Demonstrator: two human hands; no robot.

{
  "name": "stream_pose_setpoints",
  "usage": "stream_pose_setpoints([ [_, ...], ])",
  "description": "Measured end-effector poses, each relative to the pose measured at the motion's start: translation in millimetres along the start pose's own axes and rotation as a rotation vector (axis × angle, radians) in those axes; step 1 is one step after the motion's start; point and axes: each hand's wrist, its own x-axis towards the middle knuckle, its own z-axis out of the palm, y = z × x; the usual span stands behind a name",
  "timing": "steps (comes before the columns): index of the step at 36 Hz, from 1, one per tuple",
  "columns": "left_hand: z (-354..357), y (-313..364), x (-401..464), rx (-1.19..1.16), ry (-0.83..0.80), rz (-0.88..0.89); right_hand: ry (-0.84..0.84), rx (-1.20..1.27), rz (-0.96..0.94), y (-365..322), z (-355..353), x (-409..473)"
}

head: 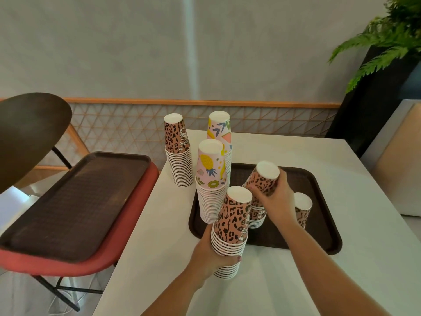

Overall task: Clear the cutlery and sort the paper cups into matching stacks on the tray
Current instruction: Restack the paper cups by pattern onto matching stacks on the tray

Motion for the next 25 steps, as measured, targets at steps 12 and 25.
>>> stream_pose_setpoints([
  [12,0,4,1,0.033,0.002,-0.006,-0.066,0.075,-0.232,-25,-6,-22],
  [25,1,5,-1,0.016,-0.004,0.032,-0.323,0.041,-0.068,-27,1,-43],
])
